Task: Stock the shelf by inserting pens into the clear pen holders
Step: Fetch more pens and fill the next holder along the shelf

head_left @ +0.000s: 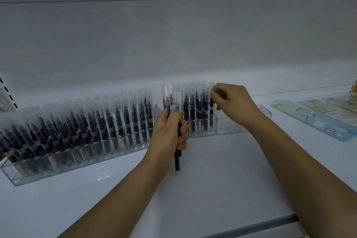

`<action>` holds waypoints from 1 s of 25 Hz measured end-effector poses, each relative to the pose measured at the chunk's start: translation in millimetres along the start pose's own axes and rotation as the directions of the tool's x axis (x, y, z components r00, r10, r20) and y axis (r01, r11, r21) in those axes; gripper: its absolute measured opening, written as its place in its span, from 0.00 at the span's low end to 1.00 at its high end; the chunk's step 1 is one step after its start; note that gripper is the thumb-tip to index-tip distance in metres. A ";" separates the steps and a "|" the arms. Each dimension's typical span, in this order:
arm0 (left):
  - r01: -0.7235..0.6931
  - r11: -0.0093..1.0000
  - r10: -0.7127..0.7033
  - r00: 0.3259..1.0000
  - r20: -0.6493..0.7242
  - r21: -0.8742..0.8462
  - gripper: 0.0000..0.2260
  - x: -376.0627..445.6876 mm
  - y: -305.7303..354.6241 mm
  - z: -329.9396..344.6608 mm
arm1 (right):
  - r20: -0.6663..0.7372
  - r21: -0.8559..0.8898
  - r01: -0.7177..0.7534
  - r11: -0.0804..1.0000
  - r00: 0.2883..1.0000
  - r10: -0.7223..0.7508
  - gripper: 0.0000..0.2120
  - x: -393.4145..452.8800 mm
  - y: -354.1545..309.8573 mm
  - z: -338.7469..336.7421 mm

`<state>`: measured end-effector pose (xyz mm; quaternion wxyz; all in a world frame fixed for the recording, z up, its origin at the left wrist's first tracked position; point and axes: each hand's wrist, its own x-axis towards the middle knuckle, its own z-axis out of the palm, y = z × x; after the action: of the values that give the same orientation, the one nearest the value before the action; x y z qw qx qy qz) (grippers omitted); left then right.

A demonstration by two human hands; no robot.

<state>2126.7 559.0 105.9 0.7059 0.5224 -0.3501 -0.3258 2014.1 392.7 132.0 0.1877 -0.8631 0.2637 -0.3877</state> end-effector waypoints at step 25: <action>-0.170 0.970 0.165 0.985 0.041 0.175 0.11 -5.6 -2.6 6.8 | -0.013 0.281 0.117 0.953 0.993 -0.118 0.15 -20.7 -47.5 -6.9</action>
<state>2117.8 559.6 104.0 0.6767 0.5477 -0.4301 -0.2391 2011.9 441.9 149.7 0.2854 -0.8425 0.1539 -0.4301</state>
